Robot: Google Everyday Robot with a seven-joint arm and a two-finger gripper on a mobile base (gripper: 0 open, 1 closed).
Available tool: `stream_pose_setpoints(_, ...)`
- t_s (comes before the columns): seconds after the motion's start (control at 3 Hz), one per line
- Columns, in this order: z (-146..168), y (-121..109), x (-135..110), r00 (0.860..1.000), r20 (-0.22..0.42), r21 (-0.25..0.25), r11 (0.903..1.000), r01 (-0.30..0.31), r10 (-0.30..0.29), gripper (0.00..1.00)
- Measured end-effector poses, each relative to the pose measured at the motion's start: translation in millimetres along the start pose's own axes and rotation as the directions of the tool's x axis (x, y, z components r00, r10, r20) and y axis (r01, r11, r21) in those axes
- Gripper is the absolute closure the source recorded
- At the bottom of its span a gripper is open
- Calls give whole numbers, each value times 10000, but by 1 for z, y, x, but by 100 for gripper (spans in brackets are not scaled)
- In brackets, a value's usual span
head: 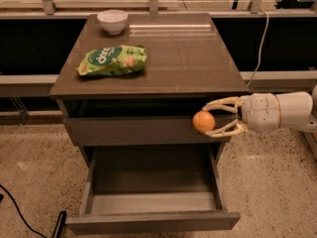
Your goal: Pick orange from middle drawer and place on counter
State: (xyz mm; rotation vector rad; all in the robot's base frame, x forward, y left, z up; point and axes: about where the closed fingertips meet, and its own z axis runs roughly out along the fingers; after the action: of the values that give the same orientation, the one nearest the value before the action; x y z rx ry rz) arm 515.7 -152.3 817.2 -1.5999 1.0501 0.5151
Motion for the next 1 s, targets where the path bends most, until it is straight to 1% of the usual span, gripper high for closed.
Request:
stream_pose_setpoints(0.33,-9,-14,-20,9984,-457,301,9990,-316,330,100)
stream_pose_setpoints(0.67,-21,-52,-28,9898,-566,717,9894,-1262,1304,100)
stream_pose_setpoints(1.0,-28,-92,-27,9766,-665,790,9767,-1994,2047,100)
